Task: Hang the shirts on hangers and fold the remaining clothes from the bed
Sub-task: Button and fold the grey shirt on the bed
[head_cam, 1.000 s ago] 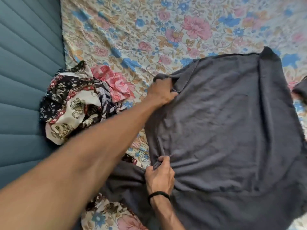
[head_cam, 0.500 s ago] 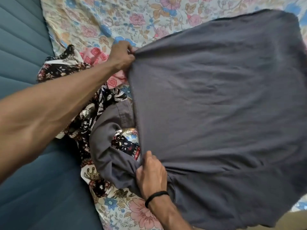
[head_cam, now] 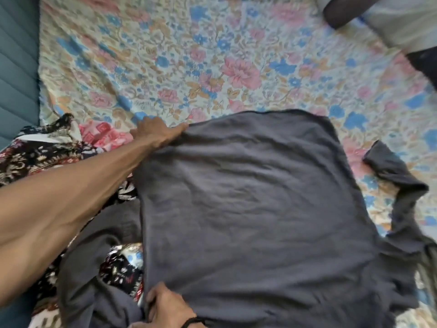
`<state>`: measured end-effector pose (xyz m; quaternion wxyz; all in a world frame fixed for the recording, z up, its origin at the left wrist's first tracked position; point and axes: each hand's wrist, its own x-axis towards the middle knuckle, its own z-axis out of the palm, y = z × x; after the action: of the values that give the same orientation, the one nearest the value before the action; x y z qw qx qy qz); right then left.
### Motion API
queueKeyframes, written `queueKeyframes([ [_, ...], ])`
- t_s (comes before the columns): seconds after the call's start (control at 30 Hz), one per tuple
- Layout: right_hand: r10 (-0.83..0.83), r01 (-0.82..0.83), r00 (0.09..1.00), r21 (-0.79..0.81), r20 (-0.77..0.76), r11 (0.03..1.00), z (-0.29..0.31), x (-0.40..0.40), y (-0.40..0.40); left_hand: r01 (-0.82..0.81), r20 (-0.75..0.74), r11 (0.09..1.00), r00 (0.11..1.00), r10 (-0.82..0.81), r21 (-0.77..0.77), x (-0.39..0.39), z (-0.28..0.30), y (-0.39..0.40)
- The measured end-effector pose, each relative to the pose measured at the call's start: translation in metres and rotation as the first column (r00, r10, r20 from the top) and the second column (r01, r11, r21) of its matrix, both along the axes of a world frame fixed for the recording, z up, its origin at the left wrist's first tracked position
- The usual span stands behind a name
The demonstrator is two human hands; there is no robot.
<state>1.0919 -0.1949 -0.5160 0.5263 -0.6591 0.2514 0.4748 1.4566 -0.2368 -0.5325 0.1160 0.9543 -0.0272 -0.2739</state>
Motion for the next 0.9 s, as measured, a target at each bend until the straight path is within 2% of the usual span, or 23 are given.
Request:
queueKeyframes([
  [0.07,-0.034,0.036,0.988,-0.007,0.154,0.999,0.006,0.007,-0.035,0.016,-0.042,0.999,0.999,-0.018,-0.040,0.012,-0.003,-0.026],
  [0.13,-0.020,0.062,0.935,-0.108,0.353,0.992,0.004,0.032,-0.094,0.085,-0.068,0.991,0.993,-0.092,-0.102,0.021,-0.004,-0.051],
  [0.17,-0.040,0.131,0.896,-0.177,0.442,0.976,0.006,0.051,-0.131,0.116,-0.074,0.983,0.989,-0.127,-0.143,0.020,0.001,-0.062],
  [0.23,-0.061,0.311,0.792,-0.315,0.608,0.897,0.012,0.094,-0.210,0.120,-0.077,0.950,0.986,-0.148,-0.290,0.013,0.015,-0.083],
  [0.33,0.062,0.480,0.664,-0.489,0.745,0.728,0.029,0.166,-0.309,0.215,0.015,0.885,0.973,-0.229,-0.413,-0.014,0.032,-0.105],
  [0.4,0.128,0.561,0.592,-0.520,0.796,0.644,0.043,0.212,-0.358,0.370,0.065,0.844,0.925,-0.375,-0.389,-0.046,0.041,-0.104],
  [0.43,0.168,0.590,0.542,-0.515,0.823,0.622,0.048,0.232,-0.374,0.481,0.027,0.807,0.864,-0.503,-0.343,-0.063,0.043,-0.099],
  [0.47,0.222,0.578,0.520,-0.531,0.825,0.620,0.047,0.248,-0.386,0.573,-0.053,0.763,0.789,-0.613,-0.298,-0.080,0.042,-0.093],
  [0.5,0.283,0.513,0.541,-0.577,0.792,0.635,0.042,0.261,-0.394,0.622,-0.137,0.733,0.729,-0.670,-0.274,-0.094,0.038,-0.088],
  [0.53,0.350,0.396,0.585,-0.635,0.731,0.664,0.035,0.271,-0.396,0.626,-0.160,0.726,0.715,-0.680,-0.284,-0.101,0.036,-0.085],
  [0.57,0.424,0.244,0.632,-0.686,0.649,0.686,0.025,0.277,-0.397,0.591,-0.114,0.745,0.755,-0.646,-0.309,-0.104,0.035,-0.083],
  [0.6,0.506,0.093,0.659,-0.728,0.557,0.679,0.015,0.281,-0.397,0.526,-0.006,0.786,0.830,-0.558,-0.325,-0.098,0.031,-0.084],
  [0.67,0.663,-0.129,0.633,-0.790,0.400,0.599,-0.001,0.283,-0.398,0.389,0.208,0.884,0.916,-0.342,-0.258,-0.068,0.014,-0.089],
  [0.7,0.700,-0.166,0.613,-0.806,0.367,0.568,-0.008,0.284,-0.398,0.328,0.226,0.927,0.931,-0.285,-0.182,-0.053,0.010,-0.092],
  [0.77,0.672,-0.120,0.630,-0.806,0.389,0.579,-0.016,0.286,-0.397,0.234,0.166,0.966,0.963,-0.213,-0.114,-0.032,-0.005,-0.098],
  [0.83,0.663,-0.069,0.633,-0.824,0.400,0.563,-0.022,0.291,-0.396,0.223,0.134,0.967,0.969,-0.206,-0.122,-0.023,-0.010,-0.106],
  [0.9,0.700,-0.109,0.603,-0.831,0.381,0.546,-0.023,0.301,-0.391,0.202,0.021,0.958,0.979,-0.202,-0.203,-0.017,-0.006,-0.116],
])
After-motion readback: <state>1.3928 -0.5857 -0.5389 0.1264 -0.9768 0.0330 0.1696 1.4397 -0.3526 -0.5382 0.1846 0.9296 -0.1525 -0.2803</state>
